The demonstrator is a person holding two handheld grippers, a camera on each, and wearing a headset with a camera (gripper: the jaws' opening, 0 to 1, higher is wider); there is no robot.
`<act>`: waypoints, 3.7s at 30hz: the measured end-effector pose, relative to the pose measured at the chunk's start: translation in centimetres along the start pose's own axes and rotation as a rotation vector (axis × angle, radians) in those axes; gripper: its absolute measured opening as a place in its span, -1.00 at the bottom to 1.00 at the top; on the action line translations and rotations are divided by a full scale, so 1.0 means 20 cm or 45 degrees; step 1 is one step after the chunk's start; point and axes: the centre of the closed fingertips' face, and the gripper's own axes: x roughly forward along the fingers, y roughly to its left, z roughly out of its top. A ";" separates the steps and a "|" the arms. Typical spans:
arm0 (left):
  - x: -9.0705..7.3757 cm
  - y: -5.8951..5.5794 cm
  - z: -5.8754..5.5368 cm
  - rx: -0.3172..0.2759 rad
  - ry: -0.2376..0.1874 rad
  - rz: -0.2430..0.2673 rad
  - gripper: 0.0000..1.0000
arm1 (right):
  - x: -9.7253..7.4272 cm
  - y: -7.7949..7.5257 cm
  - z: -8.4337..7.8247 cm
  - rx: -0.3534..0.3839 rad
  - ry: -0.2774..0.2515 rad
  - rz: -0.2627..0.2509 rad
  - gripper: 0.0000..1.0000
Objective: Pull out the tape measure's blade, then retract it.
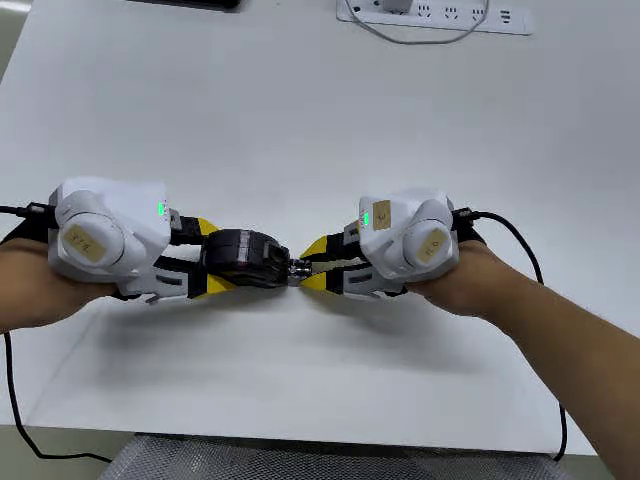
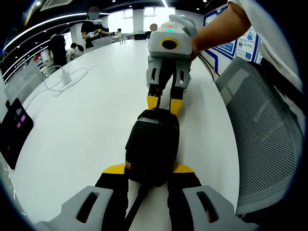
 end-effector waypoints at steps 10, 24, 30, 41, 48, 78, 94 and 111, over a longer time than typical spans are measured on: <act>0.00 0.00 0.00 0.001 0.003 -0.001 -0.48 | -0.05 0.00 -0.04 0.017 0.009 -0.016 -0.80; 0.00 0.00 0.00 -0.010 0.003 -0.011 -0.48 | -0.13 0.01 -0.09 0.050 0.023 -0.045 -0.80; 0.00 0.00 0.00 -0.011 0.006 -0.014 -0.48 | -0.16 0.00 -0.12 0.072 0.024 -0.061 -0.80; 0.00 0.00 0.00 -0.011 0.012 -0.018 -0.48 | -0.20 0.01 -0.16 0.092 0.034 -0.078 -0.80; 0.00 0.00 0.00 -0.009 0.015 -0.019 -0.48 | -0.23 0.01 -0.18 0.097 0.045 -0.087 -0.80; 0.00 0.00 0.01 -0.027 0.014 -0.026 -0.48 | -0.33 0.01 -0.26 0.110 0.088 -0.120 -0.80; 0.00 0.00 0.00 -0.027 0.021 -0.025 -0.48 | -0.40 0.02 -0.33 0.122 0.115 -0.135 -0.80; 0.00 0.00 0.00 -0.027 0.030 -0.024 -0.47 | -0.47 0.03 -0.39 0.131 0.145 -0.146 -0.80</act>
